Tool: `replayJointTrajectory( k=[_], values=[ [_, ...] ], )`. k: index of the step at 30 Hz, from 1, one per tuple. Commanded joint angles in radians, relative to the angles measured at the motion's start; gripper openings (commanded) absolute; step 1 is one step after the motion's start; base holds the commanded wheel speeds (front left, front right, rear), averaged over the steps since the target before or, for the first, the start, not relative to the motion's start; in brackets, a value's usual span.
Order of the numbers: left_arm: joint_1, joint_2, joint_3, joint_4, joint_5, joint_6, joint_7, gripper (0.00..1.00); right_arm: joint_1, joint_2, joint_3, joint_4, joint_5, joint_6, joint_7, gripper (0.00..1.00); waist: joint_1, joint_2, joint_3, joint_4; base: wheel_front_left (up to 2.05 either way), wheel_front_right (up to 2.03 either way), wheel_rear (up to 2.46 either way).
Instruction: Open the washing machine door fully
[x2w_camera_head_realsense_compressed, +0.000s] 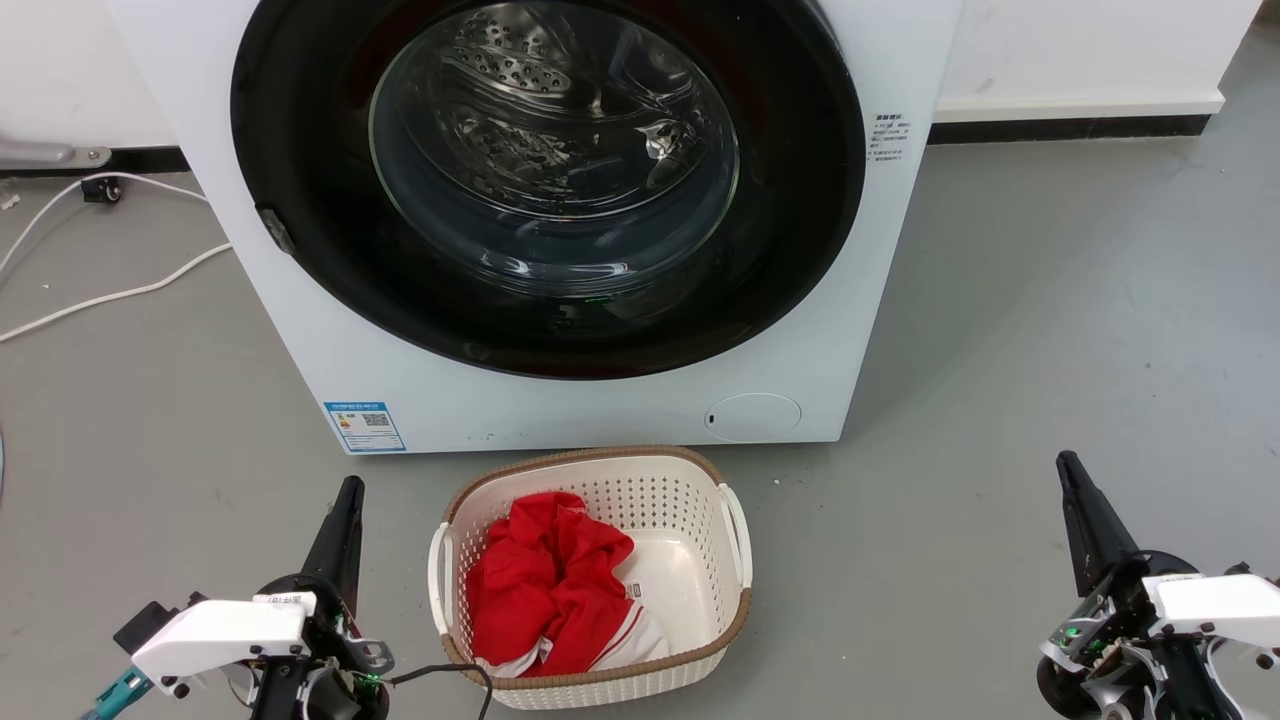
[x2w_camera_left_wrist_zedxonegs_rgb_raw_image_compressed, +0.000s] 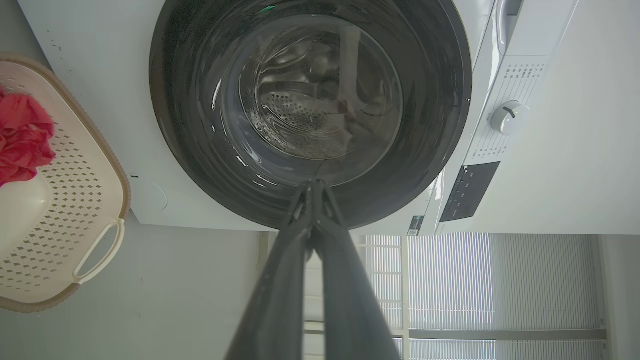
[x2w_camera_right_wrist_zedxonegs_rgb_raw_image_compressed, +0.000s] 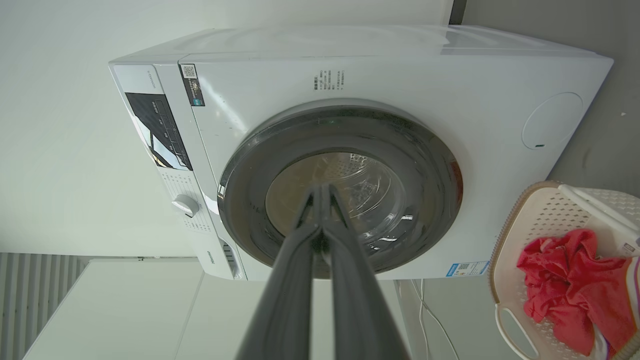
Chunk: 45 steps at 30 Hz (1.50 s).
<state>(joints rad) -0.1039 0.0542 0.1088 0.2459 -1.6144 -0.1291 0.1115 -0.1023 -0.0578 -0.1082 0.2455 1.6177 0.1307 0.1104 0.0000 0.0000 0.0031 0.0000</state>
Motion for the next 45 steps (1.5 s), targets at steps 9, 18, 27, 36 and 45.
replayJointTrajectory(
  k=[9, 18, 27, 36, 45],
  values=[
    [-0.008, -0.001, 0.005, 0.001, 0.004, -0.003, 0.001, 0.00, -0.012, 0.005, -0.003, 0.001, -0.007, 0.000, 0.002, 0.00, 0.0000, 0.0000, 0.000, 0.000, 0.00, 0.00, 0.00],
    [-0.008, -0.001, 0.005, 0.001, 0.005, -0.003, 0.002, 0.00, -0.012, 0.005, -0.003, 0.001, -0.007, 0.000, 0.003, 0.00, 0.0000, 0.0000, 0.000, 0.000, 0.00, 0.00, 0.00],
    [-0.001, -0.003, -0.038, 0.001, 0.020, 0.000, -0.032, 1.00, 0.022, 0.002, 0.014, -0.015, -0.018, 0.000, -0.032, 1.00, 0.0000, 0.0000, 0.001, 0.000, 0.00, 0.00, 0.00],
    [-0.012, -0.002, -0.064, -0.034, 0.134, 0.000, -0.075, 1.00, 0.041, 0.003, 0.002, -0.062, -0.110, 0.000, -0.075, 1.00, 0.0000, 0.0000, 0.002, 0.002, 0.00, 0.00, 0.00],
    [-0.022, -0.003, -0.097, -0.067, 0.306, -0.001, -0.114, 1.00, 0.060, 0.003, 0.007, -0.140, -0.357, 0.000, -0.114, 1.00, 0.0000, 0.0000, 0.002, 0.004, 0.00, 0.00, 0.00]
  ],
)
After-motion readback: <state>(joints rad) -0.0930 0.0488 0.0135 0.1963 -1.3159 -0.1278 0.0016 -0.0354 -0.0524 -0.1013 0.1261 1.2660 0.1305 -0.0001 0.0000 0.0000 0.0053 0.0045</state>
